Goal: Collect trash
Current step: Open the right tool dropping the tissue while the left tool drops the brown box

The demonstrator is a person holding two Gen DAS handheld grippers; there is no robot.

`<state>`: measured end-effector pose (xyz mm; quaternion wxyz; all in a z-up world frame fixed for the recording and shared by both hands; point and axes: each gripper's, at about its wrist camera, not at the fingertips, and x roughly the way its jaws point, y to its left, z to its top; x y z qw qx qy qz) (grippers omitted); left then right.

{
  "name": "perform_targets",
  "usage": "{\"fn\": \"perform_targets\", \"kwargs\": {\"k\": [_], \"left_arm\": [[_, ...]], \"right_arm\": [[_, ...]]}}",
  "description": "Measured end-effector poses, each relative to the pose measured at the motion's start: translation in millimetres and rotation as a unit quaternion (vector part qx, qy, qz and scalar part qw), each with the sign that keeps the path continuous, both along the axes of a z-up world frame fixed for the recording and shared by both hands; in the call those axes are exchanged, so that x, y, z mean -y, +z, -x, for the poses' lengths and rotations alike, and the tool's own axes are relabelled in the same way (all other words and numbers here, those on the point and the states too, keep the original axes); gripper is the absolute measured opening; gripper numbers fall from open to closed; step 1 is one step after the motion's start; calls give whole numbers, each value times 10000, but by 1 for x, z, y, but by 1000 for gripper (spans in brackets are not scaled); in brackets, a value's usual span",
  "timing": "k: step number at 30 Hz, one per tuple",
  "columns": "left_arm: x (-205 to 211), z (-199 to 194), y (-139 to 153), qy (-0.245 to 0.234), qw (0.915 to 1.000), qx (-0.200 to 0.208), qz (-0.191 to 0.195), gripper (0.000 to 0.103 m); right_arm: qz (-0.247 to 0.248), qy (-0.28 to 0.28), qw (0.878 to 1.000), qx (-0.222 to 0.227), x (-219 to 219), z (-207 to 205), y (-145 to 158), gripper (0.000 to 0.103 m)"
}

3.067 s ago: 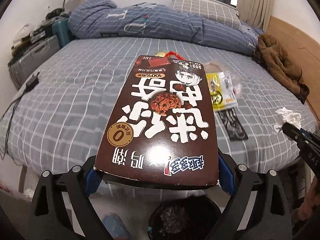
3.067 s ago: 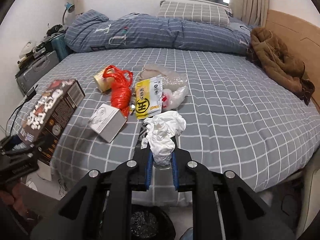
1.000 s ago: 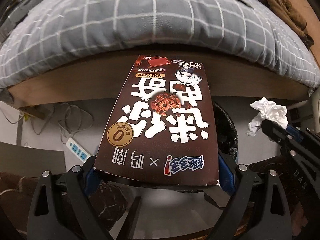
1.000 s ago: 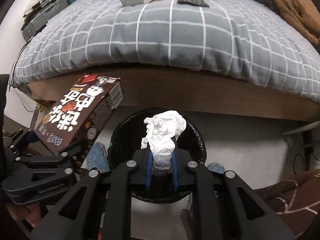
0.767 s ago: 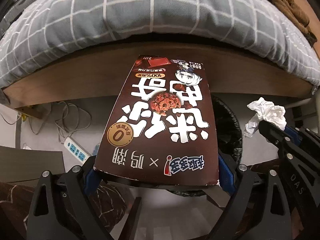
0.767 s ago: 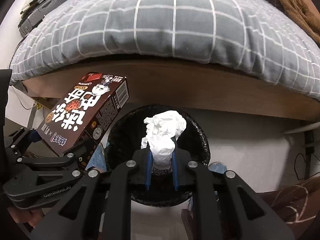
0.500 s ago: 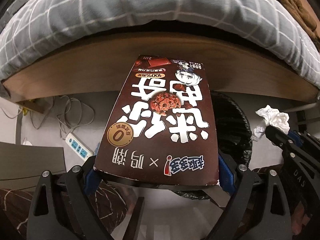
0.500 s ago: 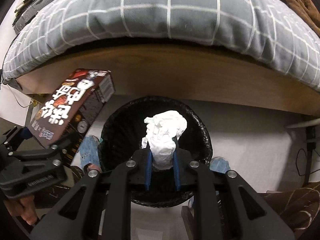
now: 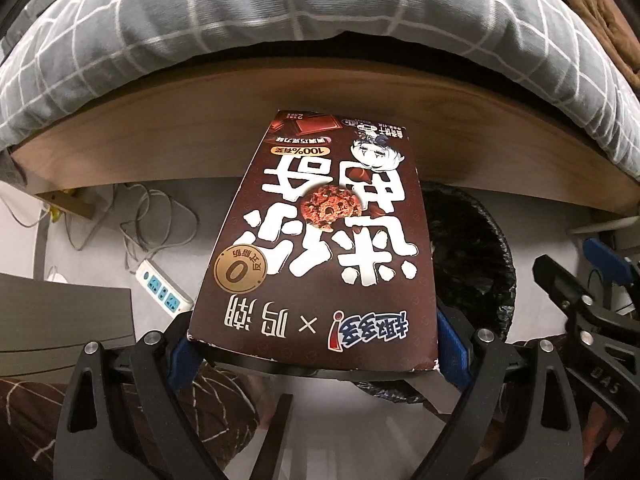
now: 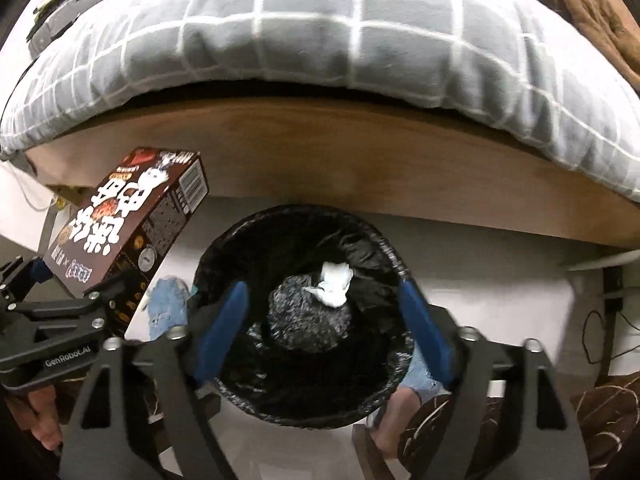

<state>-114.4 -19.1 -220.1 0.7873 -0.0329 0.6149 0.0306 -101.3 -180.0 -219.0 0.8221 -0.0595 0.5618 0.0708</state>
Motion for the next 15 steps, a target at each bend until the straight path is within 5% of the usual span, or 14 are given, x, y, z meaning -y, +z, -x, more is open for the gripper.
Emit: {"fn": "perform_targets", "kwargs": {"k": [4, 15], "left_arm": [[13, -2, -1, -176, 9998, -27, 31, 91], [82, -11, 3, -833, 9965, 21, 80, 91]], "right_arm": [[69, -163, 9997, 144, 23, -2, 6, 94], [169, -834, 9962, 191, 85, -4, 15, 96]]}}
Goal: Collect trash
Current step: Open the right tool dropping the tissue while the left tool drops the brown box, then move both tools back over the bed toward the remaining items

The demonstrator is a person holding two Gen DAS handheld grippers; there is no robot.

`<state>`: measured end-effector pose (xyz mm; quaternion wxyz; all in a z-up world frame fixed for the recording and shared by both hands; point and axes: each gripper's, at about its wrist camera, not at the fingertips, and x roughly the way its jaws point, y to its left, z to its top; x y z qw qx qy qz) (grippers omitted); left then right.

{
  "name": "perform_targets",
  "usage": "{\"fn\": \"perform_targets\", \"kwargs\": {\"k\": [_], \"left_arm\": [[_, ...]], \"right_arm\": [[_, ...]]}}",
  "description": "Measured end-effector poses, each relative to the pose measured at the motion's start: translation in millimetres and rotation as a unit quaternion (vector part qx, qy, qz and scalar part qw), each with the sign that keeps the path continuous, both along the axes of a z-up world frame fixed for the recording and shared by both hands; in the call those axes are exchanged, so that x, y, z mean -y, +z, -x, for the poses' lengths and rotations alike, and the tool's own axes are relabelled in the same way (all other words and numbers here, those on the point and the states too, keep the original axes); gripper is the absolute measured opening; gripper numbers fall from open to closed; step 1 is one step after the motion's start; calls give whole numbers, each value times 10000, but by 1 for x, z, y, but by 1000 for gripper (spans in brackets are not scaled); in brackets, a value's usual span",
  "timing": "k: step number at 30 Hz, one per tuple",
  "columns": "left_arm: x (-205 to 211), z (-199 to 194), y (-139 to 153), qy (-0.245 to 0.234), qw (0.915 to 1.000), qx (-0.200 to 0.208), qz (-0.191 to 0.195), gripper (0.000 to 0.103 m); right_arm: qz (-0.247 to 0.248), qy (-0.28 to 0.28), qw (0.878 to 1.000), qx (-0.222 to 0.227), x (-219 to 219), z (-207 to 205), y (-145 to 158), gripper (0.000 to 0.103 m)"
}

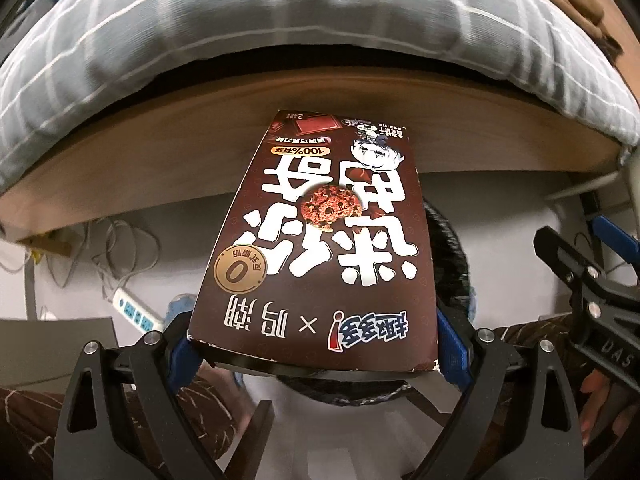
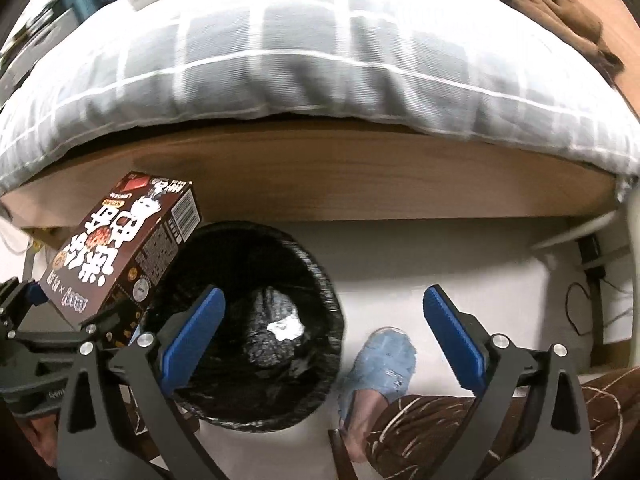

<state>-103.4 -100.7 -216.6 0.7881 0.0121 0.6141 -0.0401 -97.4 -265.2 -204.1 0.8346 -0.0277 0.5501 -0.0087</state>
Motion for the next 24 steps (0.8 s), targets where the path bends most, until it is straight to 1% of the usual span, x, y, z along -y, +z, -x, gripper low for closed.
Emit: {"fn": "perform_targets", "kwargs": {"k": [4, 9, 15, 20, 24], "left_arm": [[11, -2, -1, -83, 9999, 57, -110, 94], [11, -2, 1, -70, 9994, 237, -260, 97], [5, -6, 11, 48, 9992, 329, -241, 97], [-2, -9, 38, 156, 9976, 659, -173, 97], [-9, -12, 69, 178, 9939, 1087, -81, 97]], "right_arm": [[-6, -105, 9999, 23, 11, 1, 3, 96], [20, -17, 9999, 119, 2, -1, 2, 96], [71, 61, 9997, 241, -2, -3, 8, 96], [56, 131, 9980, 611, -8, -6, 38, 96], [59, 222, 9942, 1048, -14, -7, 69, 96]]}}
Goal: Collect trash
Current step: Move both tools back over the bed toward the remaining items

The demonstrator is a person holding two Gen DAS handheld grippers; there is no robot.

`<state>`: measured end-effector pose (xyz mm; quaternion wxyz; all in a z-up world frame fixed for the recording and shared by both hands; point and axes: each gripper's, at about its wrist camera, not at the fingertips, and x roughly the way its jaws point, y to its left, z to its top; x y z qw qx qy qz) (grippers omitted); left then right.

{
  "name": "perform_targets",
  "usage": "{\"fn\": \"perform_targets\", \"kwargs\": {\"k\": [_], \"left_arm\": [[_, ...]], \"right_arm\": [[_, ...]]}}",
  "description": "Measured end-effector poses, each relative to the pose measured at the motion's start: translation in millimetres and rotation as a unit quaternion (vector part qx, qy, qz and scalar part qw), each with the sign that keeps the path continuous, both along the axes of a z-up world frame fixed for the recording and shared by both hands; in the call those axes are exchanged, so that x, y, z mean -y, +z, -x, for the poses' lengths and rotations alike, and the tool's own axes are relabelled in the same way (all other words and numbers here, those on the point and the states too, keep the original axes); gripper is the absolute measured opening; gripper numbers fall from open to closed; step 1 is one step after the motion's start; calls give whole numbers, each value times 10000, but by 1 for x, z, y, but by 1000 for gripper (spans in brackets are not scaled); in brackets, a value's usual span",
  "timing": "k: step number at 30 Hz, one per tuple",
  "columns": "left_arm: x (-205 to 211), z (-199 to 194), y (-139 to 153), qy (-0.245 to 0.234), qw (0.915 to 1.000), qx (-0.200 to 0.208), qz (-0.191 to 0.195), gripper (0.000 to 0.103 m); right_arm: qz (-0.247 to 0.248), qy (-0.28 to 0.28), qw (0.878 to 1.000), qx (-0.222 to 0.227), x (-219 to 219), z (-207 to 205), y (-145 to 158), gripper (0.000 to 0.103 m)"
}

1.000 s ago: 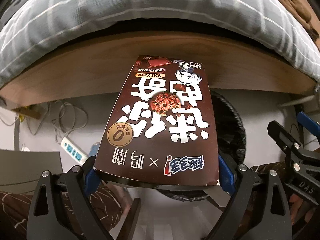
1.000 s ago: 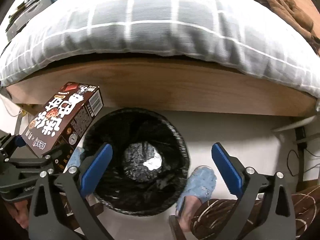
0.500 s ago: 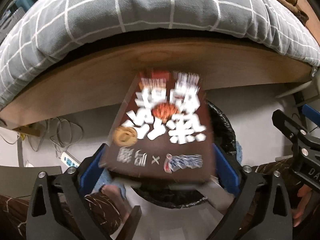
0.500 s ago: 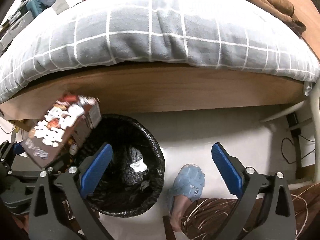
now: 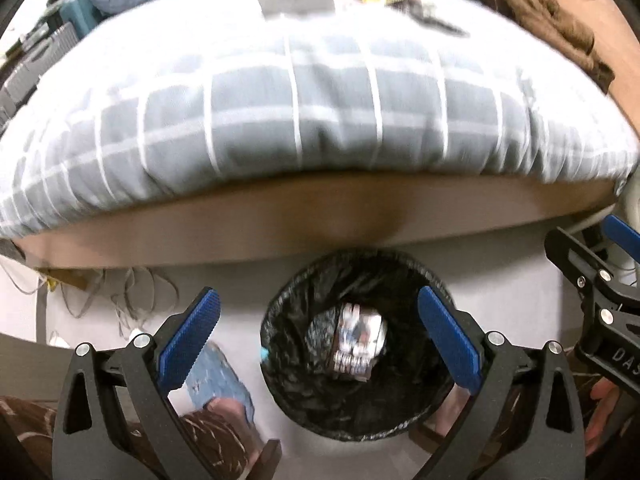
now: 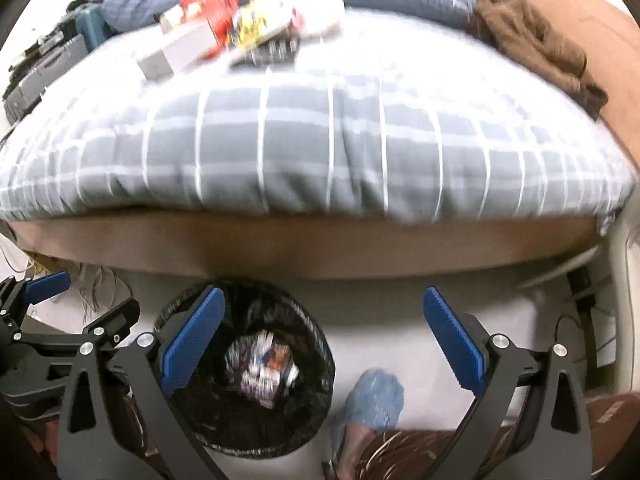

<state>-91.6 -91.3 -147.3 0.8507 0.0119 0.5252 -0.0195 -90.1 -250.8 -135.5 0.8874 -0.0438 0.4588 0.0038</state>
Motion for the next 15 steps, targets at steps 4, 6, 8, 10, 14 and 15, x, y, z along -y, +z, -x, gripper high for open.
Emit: {"fn": "perform_targets", "kwargs": {"k": [4, 6, 8, 10, 14, 15], "left_arm": [[-7, 0, 24, 18, 9993, 371, -9, 97], [-12, -2, 35, 65, 9988, 484, 75, 97], [-14, -6, 46, 89, 9981, 600, 102, 97], [-17, -9, 54, 125, 9971, 738, 102, 97], [-25, -27, 68, 263, 9954, 911, 159, 97], [-28, -29, 71, 287, 9950, 945, 154, 97]], "right_arm": [[-12, 31, 9992, 388, -3, -1, 25, 96], [-35, 70, 9986, 522, -4, -3, 35, 96], [7, 116, 9978, 649, -6, -7, 44, 96], [43, 128, 9969, 773, -8, -11, 52, 96], [4, 176, 9959, 889, -9, -25, 57, 96], [17, 195, 9957, 905, -10, -27, 58, 96]]}}
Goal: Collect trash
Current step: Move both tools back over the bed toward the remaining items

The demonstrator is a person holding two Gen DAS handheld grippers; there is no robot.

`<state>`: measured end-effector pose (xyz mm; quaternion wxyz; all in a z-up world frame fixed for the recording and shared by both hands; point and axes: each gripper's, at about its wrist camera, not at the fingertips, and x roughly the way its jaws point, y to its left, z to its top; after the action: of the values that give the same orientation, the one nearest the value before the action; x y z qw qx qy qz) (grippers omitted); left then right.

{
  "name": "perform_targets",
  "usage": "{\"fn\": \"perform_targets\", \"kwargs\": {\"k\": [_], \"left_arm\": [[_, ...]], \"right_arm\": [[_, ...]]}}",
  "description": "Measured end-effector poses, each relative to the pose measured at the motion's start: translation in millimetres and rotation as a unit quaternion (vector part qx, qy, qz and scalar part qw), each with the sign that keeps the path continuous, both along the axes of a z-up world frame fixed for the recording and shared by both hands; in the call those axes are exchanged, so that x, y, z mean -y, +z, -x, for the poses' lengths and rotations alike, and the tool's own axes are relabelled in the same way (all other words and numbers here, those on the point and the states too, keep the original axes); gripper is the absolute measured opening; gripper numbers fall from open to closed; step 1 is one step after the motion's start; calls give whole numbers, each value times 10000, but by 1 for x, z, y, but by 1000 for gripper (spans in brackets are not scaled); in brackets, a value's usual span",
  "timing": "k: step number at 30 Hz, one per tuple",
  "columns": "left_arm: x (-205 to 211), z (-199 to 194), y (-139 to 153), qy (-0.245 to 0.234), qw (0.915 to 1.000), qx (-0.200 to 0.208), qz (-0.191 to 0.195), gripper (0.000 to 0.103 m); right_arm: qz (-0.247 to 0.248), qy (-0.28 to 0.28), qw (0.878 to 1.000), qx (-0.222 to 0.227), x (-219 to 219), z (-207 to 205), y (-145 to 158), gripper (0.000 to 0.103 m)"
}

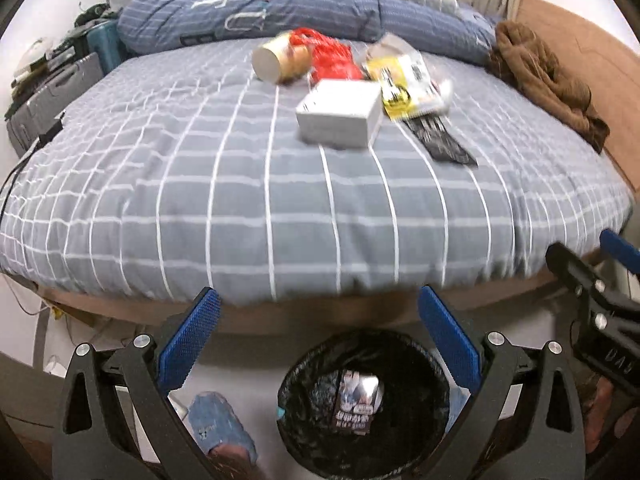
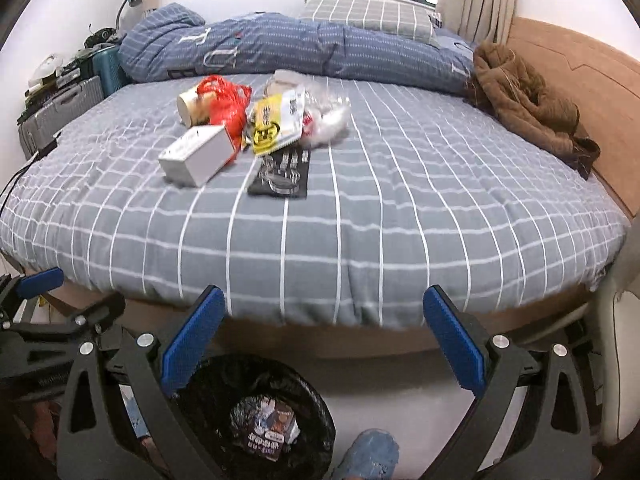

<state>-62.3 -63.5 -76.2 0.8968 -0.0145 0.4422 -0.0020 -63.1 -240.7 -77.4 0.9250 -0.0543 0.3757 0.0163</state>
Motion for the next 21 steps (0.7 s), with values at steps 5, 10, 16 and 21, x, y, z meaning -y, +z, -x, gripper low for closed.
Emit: {"fn": "perform_targets", "kwargs": {"k": [5, 10, 16, 21], "left_arm": [[-7, -26, 8, 59, 9999, 95, 68, 97], [-8, -47, 14, -27, 9997, 151, 164, 97], [-8, -66, 17, -46, 9997, 188, 168, 97], [-8, -89, 12, -46, 9998, 125, 167, 97]], "right_arm": [[-88, 39, 10000, -13, -2, -25, 3, 96], [75, 95, 9998, 159, -8, -46, 8, 95], [7, 174, 9998, 106, -13, -76, 6, 95], [-53, 133, 9999, 44, -11, -96, 4, 95]]}}
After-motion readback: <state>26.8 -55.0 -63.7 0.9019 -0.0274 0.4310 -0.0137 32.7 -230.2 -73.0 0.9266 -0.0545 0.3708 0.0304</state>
